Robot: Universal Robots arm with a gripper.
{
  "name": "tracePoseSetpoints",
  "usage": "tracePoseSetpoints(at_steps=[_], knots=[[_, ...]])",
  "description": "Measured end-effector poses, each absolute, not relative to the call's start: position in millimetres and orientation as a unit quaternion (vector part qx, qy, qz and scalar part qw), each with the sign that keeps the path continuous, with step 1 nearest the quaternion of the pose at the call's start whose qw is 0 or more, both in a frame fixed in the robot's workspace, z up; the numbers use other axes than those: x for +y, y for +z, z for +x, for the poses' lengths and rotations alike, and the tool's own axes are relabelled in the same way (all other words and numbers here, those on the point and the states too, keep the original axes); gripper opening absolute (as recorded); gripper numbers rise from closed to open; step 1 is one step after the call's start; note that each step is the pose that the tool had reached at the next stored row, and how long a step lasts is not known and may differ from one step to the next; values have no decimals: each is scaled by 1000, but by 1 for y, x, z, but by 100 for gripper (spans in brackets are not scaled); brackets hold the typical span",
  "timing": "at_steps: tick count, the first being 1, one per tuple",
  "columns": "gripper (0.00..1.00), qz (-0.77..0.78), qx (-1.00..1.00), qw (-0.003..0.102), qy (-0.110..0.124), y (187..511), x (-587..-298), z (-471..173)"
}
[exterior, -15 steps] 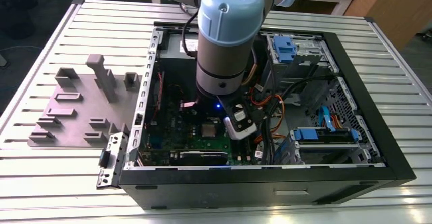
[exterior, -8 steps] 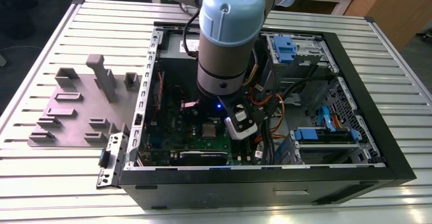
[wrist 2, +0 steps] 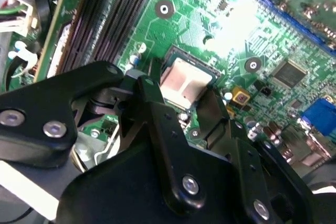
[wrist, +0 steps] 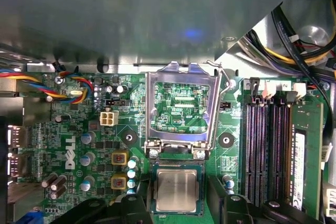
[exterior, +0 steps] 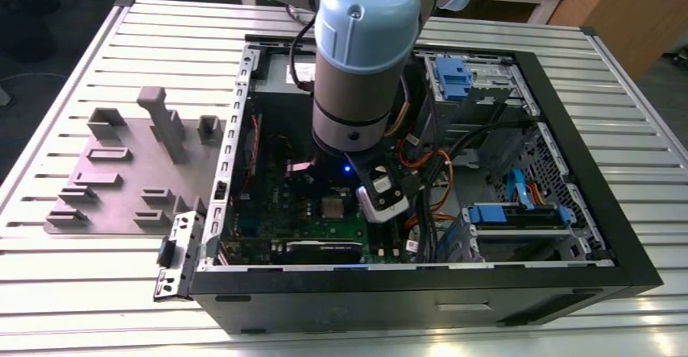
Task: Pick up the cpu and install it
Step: 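Place the cpu into insertion slot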
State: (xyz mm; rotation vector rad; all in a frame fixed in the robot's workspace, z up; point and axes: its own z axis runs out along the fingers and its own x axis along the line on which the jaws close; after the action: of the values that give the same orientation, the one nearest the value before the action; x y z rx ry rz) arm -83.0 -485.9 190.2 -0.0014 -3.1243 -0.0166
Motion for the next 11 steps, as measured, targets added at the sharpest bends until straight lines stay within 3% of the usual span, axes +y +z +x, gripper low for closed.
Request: tracePoseSetpoints(at_steps=[11], knots=[[54, 0, -1000, 9, -6, 193, -486, -83]])
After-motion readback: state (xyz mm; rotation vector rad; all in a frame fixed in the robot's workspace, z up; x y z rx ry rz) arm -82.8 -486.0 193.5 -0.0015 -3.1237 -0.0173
